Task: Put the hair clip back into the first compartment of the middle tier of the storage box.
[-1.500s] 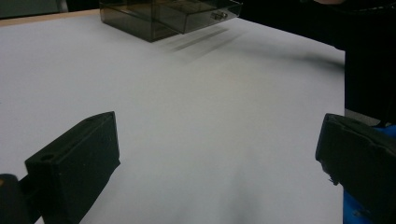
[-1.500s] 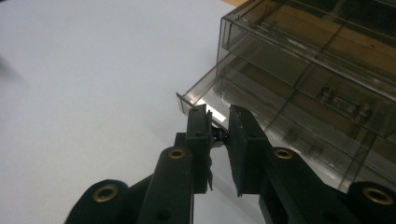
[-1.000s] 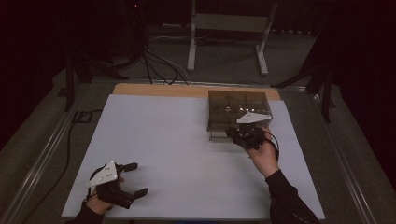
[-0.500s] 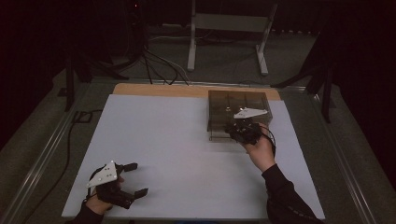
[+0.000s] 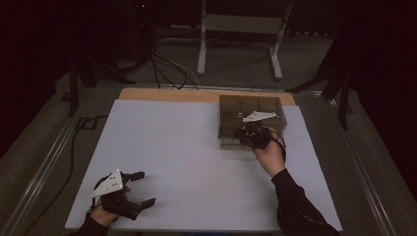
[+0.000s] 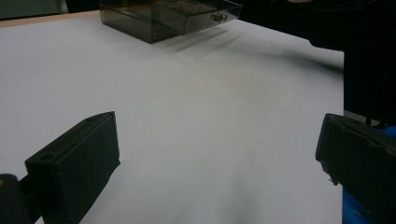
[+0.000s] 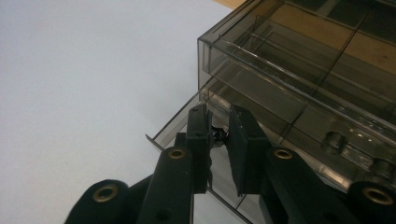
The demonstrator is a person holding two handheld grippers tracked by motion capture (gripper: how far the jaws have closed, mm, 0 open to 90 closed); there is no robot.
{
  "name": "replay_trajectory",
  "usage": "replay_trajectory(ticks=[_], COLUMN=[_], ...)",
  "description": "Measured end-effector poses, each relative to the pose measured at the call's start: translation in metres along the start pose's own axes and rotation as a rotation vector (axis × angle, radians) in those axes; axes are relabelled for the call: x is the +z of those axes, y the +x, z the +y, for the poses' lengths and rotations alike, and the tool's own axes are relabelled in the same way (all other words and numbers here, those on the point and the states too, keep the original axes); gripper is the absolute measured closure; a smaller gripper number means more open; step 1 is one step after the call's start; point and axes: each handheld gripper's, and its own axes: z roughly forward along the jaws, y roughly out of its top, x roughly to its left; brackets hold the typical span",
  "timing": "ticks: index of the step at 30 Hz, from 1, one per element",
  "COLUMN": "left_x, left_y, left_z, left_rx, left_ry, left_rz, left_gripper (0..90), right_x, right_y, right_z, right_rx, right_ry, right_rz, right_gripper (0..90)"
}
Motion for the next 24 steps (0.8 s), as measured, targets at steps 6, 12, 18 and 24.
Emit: replay_trajectory(ticks=[6,12,18,24], left_x=[0.0,0.0,0.0,0.0], left_y=[0.0,0.0,0.0,0.0], left_z=[0.0,0.0,0.0,0.0], left_rx=[-0.001,0.0,-0.001,-0.001], left_ry=[0.0,0.001,-0.001,-0.002], left_rz=[-0.001,-0.001,-0.001,-0.002], left_gripper=[0.7,0.7,0.7,0.7], right_x=[0.008,0.015,0.022,0.029], right_y=[0.0,0.001,0.002,0.003], right_z=[0.001,0.001,-0.001,-0.002], right_rx=[0.003,-0.001,0.004,0.004], right_ry=[0.015,0.028,0.042,0.063], right_rz=[0.005,0.008,0.012,0.017], right_gripper=[78.6,78.6,78.6,78.6])
